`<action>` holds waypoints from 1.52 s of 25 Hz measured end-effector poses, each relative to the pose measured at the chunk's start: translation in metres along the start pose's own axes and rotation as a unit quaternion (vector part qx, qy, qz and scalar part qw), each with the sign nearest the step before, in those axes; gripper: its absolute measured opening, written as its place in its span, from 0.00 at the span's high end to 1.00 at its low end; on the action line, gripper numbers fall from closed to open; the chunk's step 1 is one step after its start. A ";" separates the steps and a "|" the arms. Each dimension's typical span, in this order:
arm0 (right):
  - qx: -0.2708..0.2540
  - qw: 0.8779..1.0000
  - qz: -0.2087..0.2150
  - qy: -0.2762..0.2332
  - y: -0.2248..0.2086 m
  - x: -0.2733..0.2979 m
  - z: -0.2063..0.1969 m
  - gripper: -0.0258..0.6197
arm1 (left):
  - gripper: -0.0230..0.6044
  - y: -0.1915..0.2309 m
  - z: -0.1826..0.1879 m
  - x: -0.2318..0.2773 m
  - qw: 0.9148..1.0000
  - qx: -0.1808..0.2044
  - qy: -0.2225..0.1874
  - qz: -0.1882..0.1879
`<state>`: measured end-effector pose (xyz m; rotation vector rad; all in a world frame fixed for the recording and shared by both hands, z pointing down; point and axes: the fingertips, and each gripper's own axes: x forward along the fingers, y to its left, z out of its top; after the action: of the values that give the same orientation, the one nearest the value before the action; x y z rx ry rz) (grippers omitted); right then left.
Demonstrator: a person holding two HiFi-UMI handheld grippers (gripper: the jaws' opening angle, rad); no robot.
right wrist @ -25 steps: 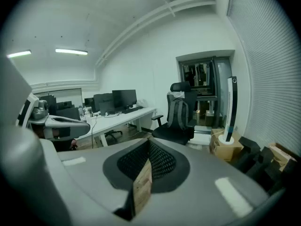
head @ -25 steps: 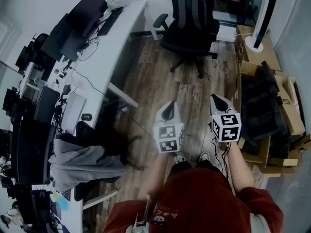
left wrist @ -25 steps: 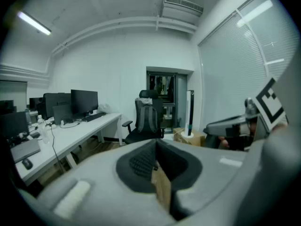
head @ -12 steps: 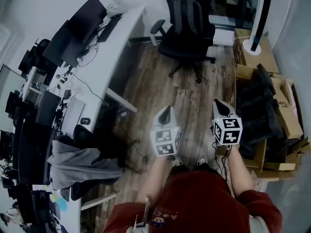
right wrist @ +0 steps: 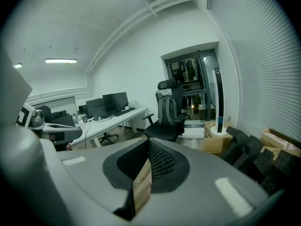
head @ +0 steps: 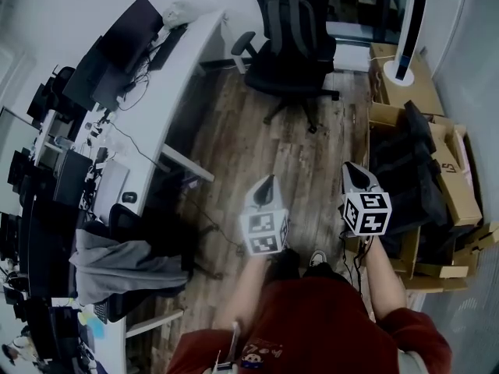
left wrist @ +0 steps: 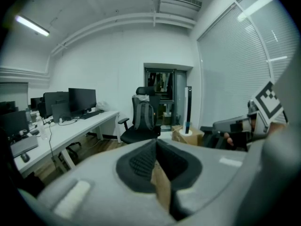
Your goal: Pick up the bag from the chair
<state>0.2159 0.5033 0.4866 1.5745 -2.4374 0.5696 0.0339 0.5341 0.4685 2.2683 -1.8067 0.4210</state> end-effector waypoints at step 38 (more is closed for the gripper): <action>-0.037 0.998 -0.052 0.026 0.004 0.289 0.117 0.96 | 0.97 0.200 0.090 0.260 0.999 -0.021 -0.009 -0.045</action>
<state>0.0969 0.2145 0.4816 1.6255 -2.2946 0.4918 -0.0987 0.2213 0.4720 2.3214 -1.6986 0.3439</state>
